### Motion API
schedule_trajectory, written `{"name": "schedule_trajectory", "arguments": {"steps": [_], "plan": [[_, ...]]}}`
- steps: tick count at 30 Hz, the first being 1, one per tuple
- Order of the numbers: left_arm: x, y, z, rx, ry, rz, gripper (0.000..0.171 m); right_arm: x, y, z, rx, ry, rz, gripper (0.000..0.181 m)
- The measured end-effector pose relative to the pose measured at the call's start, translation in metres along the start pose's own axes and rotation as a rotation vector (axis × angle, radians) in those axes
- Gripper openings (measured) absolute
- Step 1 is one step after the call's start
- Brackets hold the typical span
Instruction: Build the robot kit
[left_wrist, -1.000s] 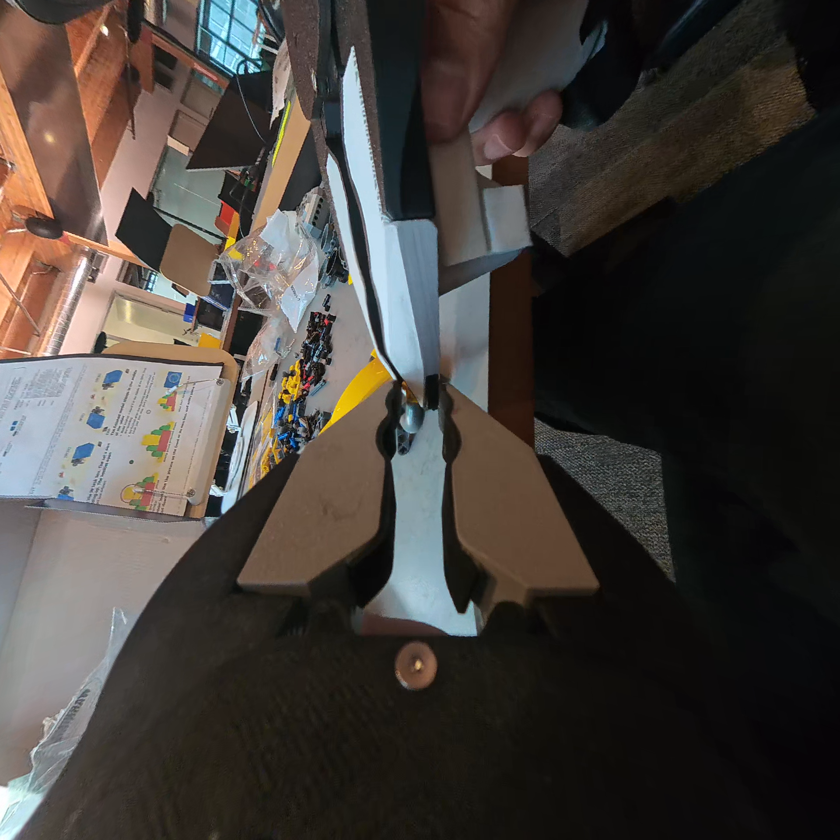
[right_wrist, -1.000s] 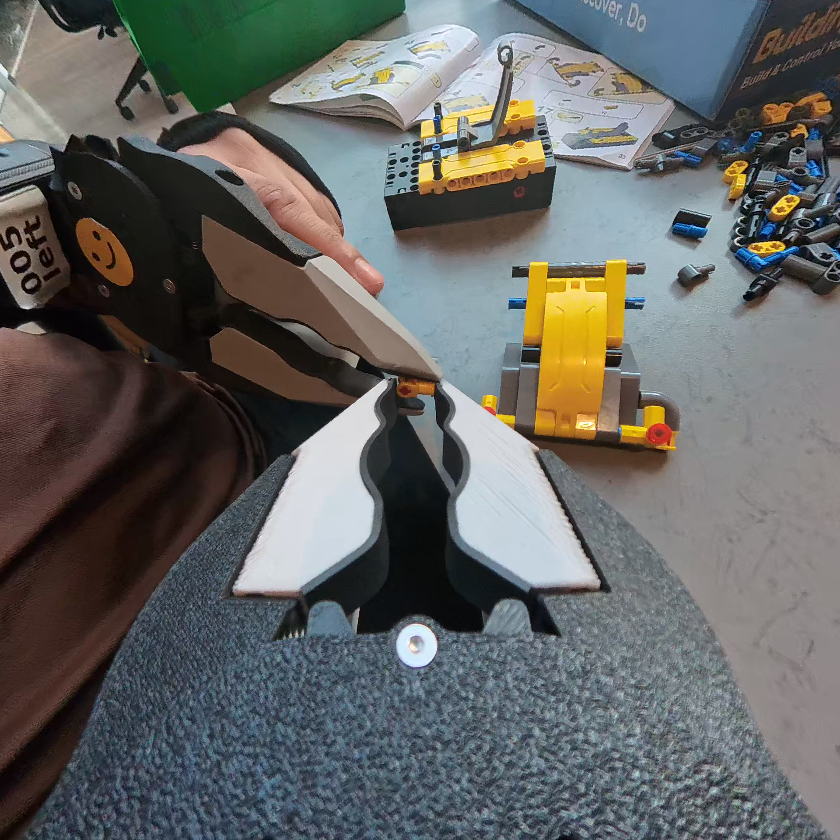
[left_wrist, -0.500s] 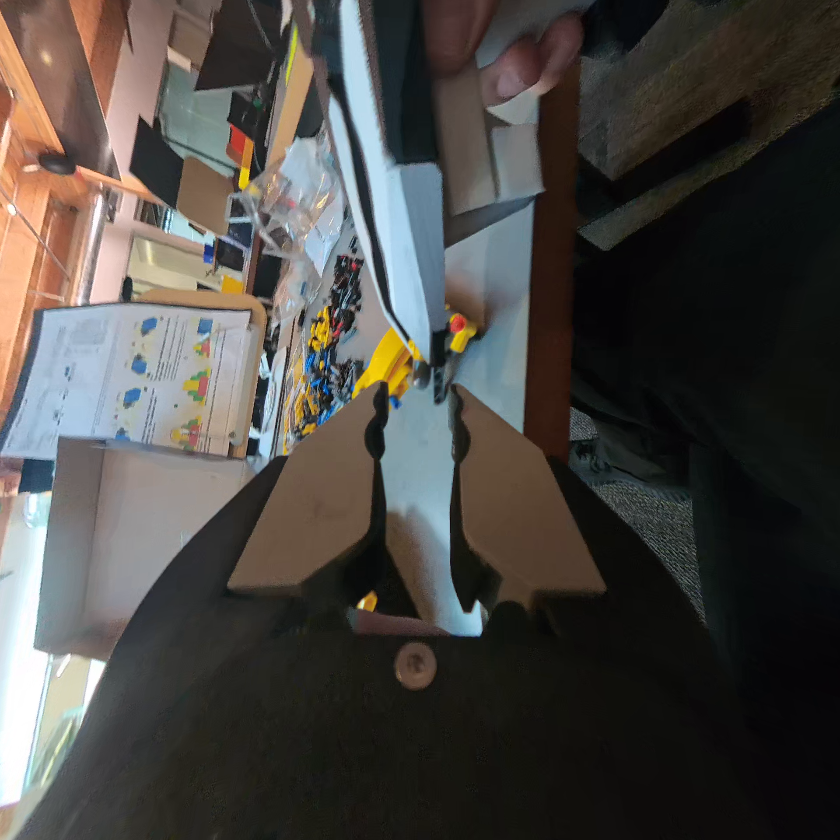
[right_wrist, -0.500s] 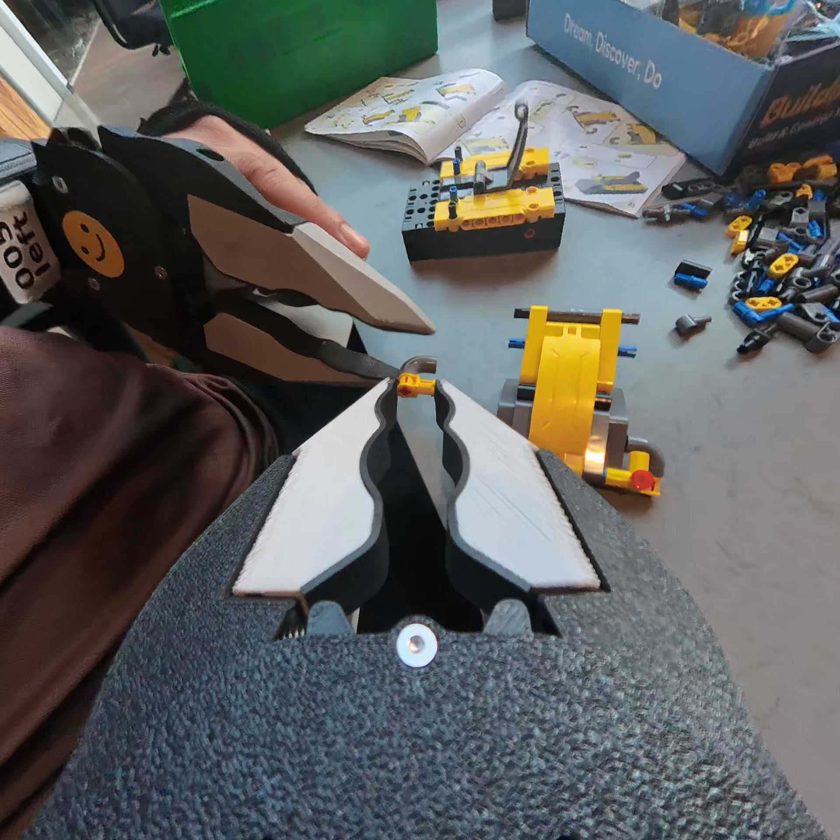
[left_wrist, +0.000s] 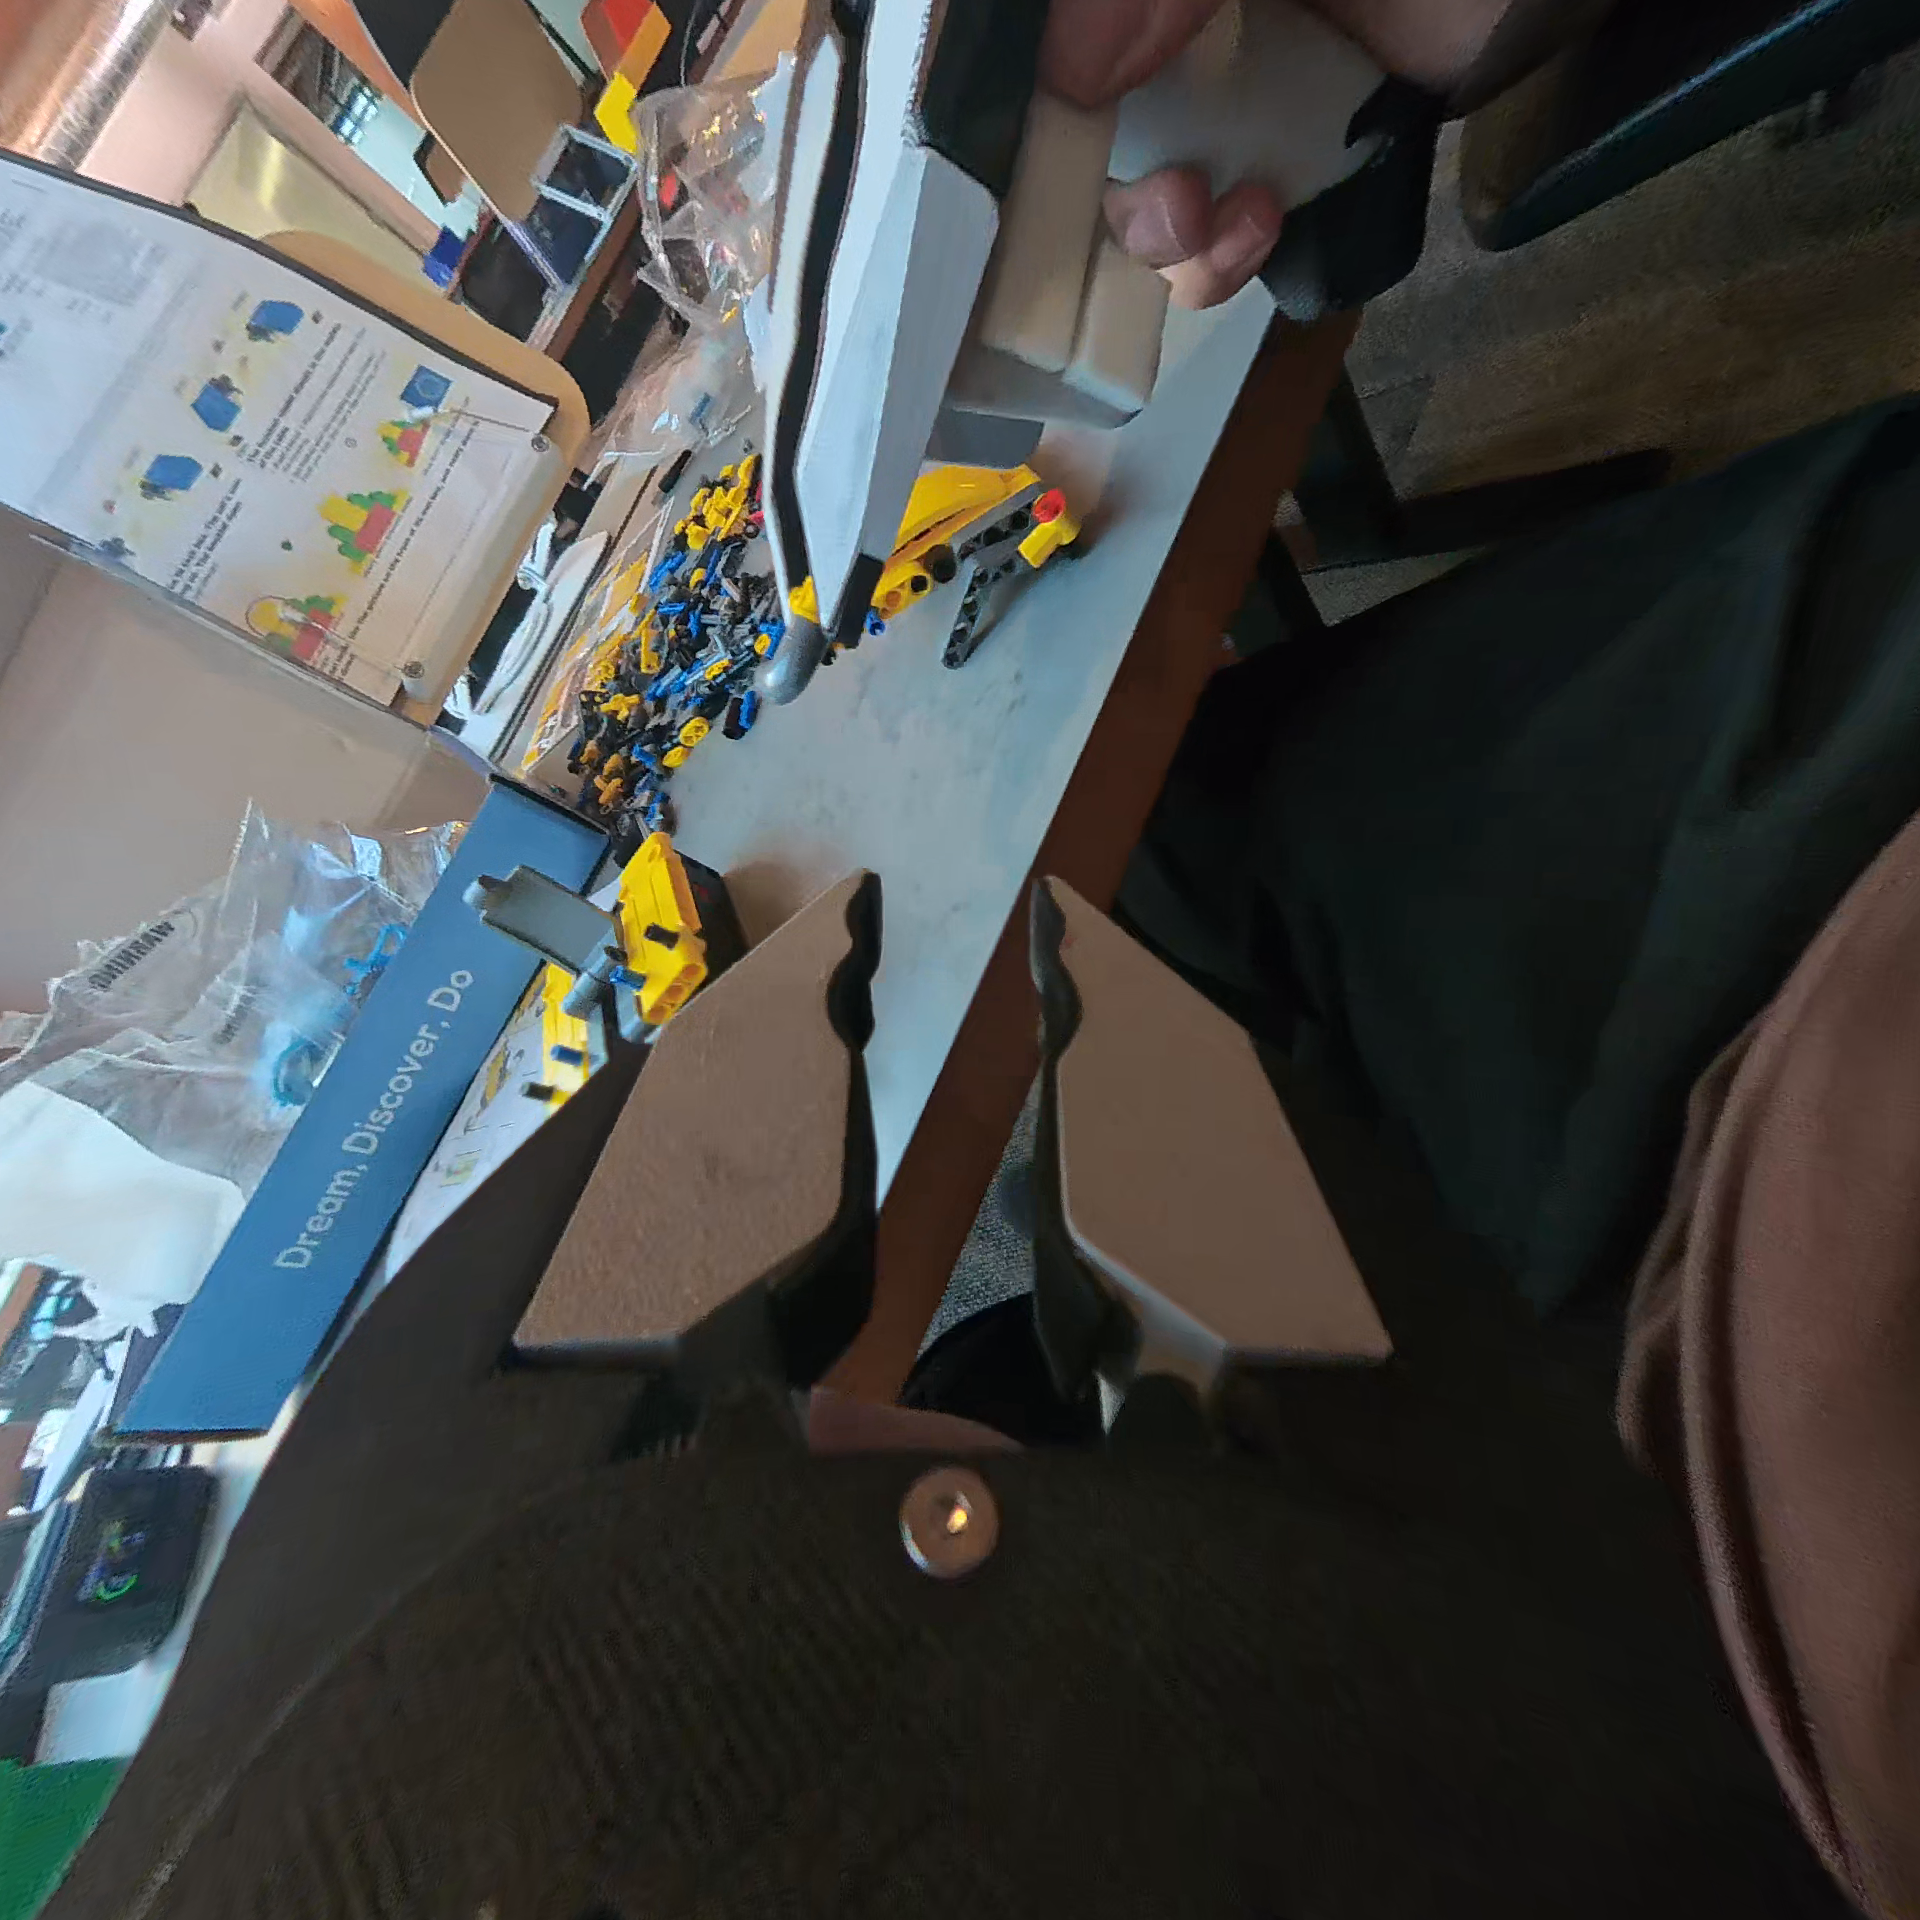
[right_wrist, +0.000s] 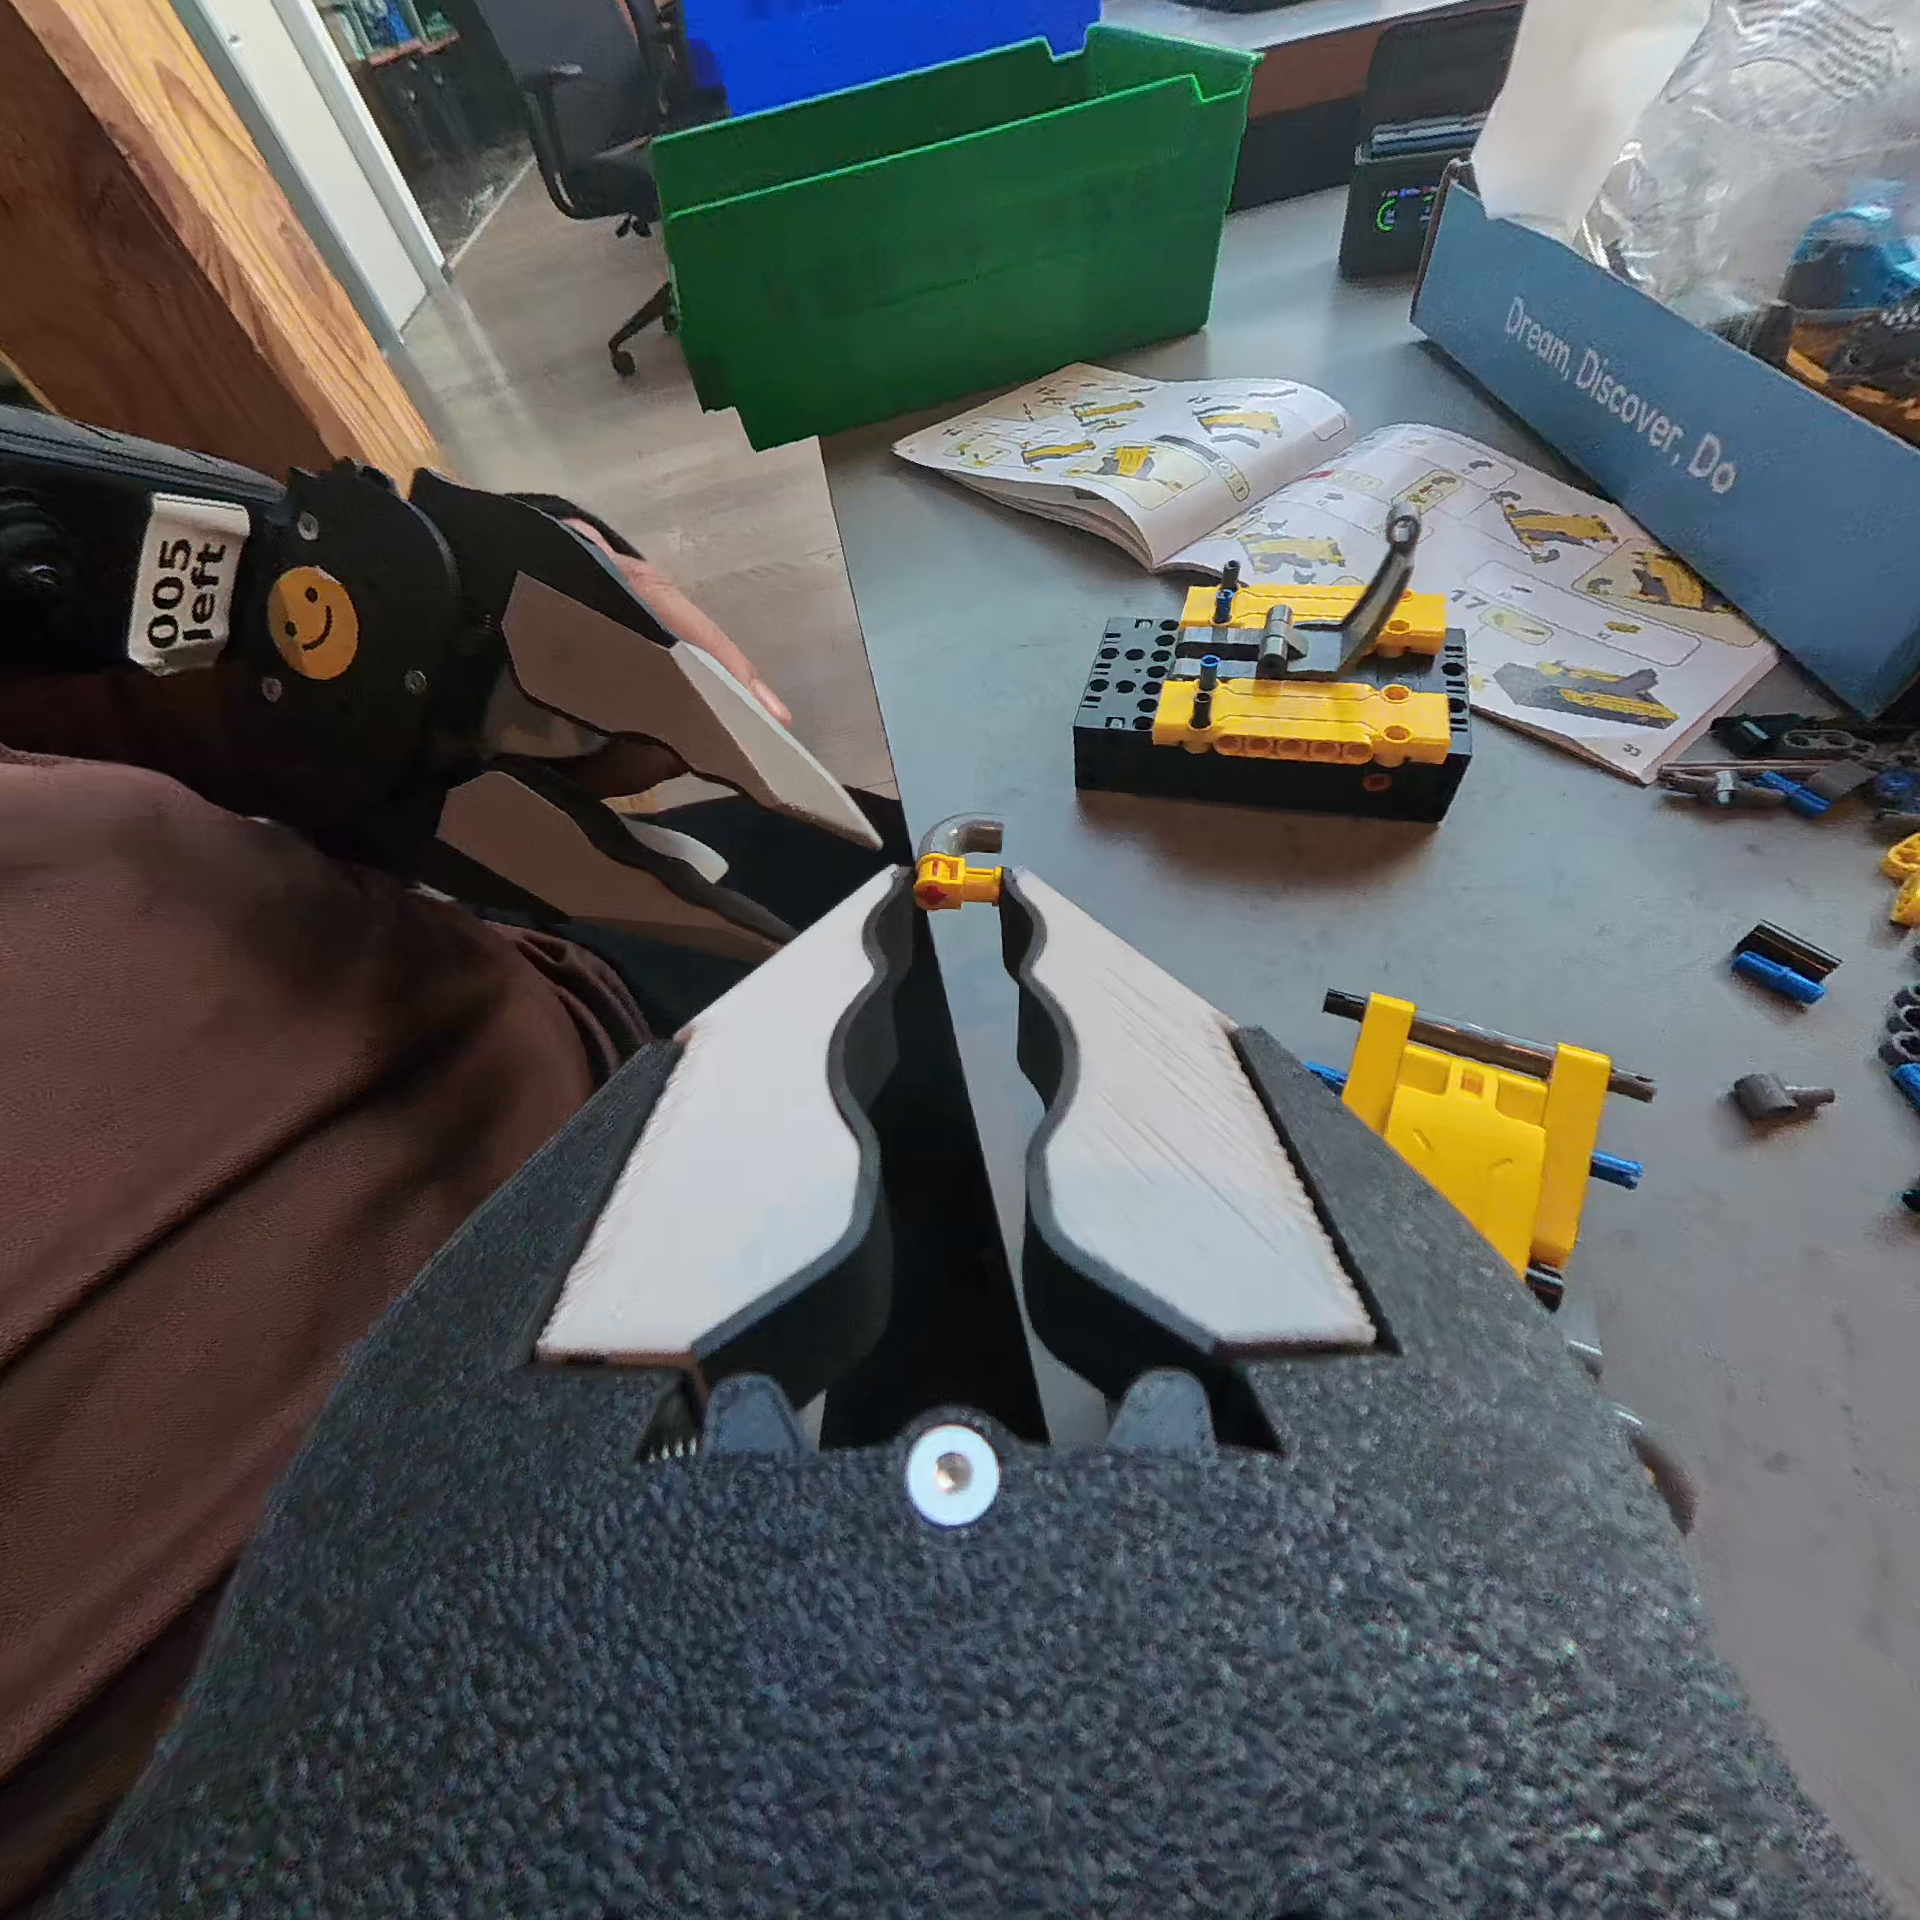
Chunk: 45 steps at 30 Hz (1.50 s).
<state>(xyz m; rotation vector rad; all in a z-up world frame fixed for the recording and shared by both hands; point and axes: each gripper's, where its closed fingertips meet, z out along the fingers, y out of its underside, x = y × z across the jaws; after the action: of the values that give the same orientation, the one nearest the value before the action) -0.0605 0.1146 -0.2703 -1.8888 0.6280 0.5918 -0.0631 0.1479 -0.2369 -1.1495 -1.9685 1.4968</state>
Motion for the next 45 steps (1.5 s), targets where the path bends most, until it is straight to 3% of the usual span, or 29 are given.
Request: {"name": "schedule_trajectory", "arguments": {"steps": [12, 26, 35, 41, 45], "plan": [[0.008, 0.003, -0.001, 0.032, -0.005, -0.066, 0.024, 0.029, 0.003, -0.021, 0.016, 0.222, 0.028, 0.016], [0.018, 0.014, 0.001, 0.004, 0.01, -0.071, 0.024, 0.035, -0.004, -0.022, 0.039, 0.204, 0.057, 0.016], [0.02, 0.002, 0.008, 0.021, 0.038, -0.088, 0.022, 0.038, 0.0, -0.037, 0.059, 0.21, 0.152, 0.016], [-0.003, -0.019, 0.009, 0.056, 0.011, -0.008, 0.021, 0.034, 0.006, -0.035, 0.046, 0.121, 0.192, 0.016], [-0.031, -0.035, 0.024, 0.074, -0.057, 0.211, 0.021, 0.033, 0.014, -0.03, 0.006, 0.079, 0.216, 0.016]]}}
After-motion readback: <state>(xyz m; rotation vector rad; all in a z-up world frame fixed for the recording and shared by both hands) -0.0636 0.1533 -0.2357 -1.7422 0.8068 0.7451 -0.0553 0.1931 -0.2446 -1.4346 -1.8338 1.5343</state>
